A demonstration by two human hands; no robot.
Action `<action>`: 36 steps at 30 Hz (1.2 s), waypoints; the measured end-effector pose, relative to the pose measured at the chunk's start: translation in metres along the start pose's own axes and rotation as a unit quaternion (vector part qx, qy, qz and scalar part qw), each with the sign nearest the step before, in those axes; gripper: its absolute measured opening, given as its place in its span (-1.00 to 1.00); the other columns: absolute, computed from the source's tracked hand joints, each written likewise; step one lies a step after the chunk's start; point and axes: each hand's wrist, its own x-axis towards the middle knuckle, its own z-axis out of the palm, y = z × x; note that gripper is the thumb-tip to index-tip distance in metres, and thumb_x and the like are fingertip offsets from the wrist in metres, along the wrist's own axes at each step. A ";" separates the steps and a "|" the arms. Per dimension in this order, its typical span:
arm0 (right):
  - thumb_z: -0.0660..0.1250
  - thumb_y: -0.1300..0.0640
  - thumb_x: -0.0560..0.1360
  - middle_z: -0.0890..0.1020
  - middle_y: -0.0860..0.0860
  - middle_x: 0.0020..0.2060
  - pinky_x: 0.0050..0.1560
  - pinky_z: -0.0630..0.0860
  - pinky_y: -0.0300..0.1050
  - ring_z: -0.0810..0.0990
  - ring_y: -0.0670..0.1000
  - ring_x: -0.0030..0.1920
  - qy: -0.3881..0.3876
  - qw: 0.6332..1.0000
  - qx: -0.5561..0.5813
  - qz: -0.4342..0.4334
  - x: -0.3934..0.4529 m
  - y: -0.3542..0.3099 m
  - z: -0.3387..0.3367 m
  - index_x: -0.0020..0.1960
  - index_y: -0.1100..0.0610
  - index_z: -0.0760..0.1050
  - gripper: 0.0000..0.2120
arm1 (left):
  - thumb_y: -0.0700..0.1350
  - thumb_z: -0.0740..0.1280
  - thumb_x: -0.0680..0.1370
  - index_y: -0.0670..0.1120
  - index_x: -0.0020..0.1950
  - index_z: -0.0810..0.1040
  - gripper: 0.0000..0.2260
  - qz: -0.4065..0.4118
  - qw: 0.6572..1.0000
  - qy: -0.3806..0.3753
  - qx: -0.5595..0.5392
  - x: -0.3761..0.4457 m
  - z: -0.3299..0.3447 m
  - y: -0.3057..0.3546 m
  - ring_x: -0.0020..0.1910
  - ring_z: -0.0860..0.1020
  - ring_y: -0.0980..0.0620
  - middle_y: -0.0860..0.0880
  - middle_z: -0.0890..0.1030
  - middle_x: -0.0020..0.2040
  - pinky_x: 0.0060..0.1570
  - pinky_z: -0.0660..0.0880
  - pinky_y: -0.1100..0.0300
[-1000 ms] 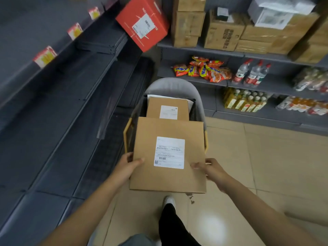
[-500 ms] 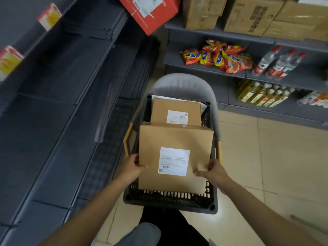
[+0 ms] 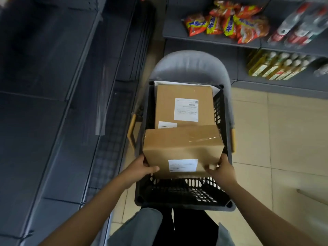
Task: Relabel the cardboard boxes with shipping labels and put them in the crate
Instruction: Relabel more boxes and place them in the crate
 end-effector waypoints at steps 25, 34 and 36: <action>0.50 0.22 0.39 0.56 0.07 0.26 0.23 0.47 -0.07 0.55 0.03 0.23 -0.194 0.861 0.437 0.173 0.014 0.024 0.038 0.44 0.10 0.22 -0.28 | -0.31 0.27 0.54 -0.14 0.44 0.30 -0.54 -0.074 0.900 0.148 -0.403 0.067 0.056 -0.045 0.12 0.53 -0.01 -0.10 0.52 0.23 -0.02 0.49 0.18; 0.42 0.13 0.48 0.52 0.09 0.27 0.32 0.44 0.03 0.55 0.12 0.22 -0.190 0.832 0.467 0.230 0.027 0.025 0.031 0.40 0.07 0.28 -0.45 | -0.25 0.28 0.56 -0.11 0.42 0.33 -0.57 -0.057 0.906 0.143 -0.394 0.073 0.052 -0.048 0.19 0.50 0.03 -0.05 0.54 0.22 0.21 0.41 0.17; 0.40 0.14 0.49 0.52 0.10 0.27 0.34 0.42 0.04 0.55 0.12 0.23 -0.180 0.835 0.467 0.227 0.025 0.024 0.030 0.40 0.09 0.29 -0.47 | -0.25 0.27 0.56 -0.09 0.39 0.35 -0.61 -0.057 0.909 0.143 -0.388 0.071 0.054 -0.046 0.17 0.51 0.04 -0.05 0.55 0.20 0.14 0.43 0.20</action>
